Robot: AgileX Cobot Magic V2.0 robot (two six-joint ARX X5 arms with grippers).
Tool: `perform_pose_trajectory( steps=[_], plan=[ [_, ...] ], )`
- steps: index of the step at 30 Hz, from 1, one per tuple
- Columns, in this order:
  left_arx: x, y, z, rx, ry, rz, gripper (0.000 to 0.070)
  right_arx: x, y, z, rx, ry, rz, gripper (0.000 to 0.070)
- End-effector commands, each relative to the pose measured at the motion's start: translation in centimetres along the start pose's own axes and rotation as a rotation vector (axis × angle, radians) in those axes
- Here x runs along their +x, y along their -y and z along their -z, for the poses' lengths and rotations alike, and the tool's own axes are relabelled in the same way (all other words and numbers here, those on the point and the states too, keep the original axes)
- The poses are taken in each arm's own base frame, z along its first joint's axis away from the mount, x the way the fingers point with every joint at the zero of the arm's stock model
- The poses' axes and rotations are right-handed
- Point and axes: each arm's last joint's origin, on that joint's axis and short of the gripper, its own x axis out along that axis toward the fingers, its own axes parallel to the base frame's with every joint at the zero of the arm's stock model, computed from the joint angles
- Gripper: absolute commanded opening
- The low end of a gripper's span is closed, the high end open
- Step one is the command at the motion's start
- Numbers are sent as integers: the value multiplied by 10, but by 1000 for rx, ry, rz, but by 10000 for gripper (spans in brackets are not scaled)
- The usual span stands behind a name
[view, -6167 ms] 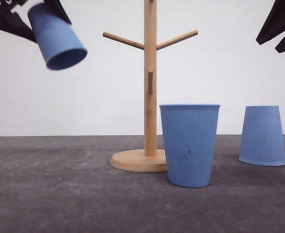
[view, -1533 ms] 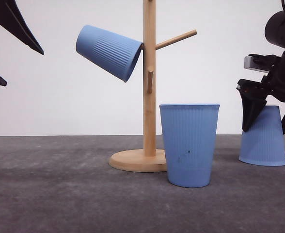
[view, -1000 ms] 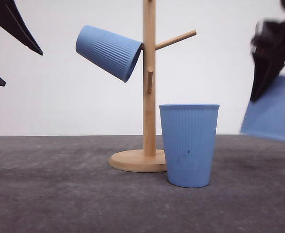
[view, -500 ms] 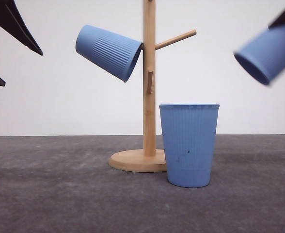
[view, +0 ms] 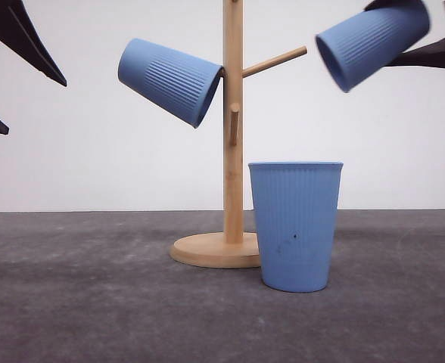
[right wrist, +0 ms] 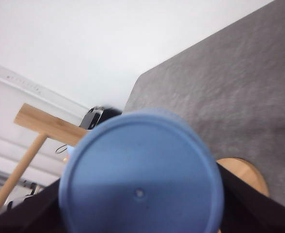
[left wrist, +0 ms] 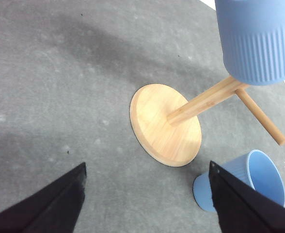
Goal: Place three cups
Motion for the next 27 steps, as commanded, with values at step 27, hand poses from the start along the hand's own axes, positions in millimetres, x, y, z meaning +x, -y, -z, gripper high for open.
perform_pose_trajectory(
  steps=[27],
  plan=[
    [-1, 3, -4, 6, 14, 12, 469, 83, 3, 18, -39, -182, 30, 509]
  ],
)
